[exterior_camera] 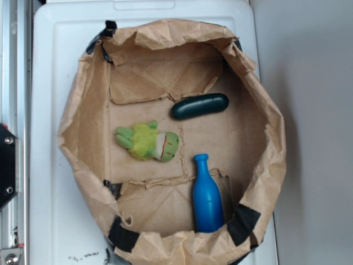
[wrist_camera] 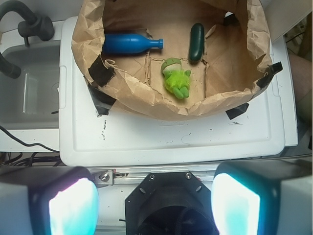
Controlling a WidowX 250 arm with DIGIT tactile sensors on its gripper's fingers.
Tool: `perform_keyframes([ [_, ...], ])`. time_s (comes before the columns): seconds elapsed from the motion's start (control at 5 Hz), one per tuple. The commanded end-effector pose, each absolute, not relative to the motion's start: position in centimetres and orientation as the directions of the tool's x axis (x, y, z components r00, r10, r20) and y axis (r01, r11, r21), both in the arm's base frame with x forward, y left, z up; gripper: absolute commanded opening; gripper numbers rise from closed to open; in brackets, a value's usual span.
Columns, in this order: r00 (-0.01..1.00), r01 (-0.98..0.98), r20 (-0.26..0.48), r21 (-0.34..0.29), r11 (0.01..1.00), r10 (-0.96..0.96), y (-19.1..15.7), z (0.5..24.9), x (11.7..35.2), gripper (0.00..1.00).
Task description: Grab the blue bottle.
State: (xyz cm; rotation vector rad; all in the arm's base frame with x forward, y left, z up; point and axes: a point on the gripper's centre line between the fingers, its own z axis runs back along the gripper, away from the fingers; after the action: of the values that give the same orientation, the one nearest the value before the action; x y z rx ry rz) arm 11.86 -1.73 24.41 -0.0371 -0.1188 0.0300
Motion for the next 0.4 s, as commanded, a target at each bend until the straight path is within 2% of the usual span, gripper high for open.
perform_keyframes([
  [0.0, 0.993, -0.028, 0.118, -0.039, 0.999, 0.032, -1.7, 24.4, 11.9, 1.00],
  [0.2, 0.993, -0.051, 0.108, -0.041, 0.998, 0.055, -1.7, 23.2, 14.6, 1.00],
])
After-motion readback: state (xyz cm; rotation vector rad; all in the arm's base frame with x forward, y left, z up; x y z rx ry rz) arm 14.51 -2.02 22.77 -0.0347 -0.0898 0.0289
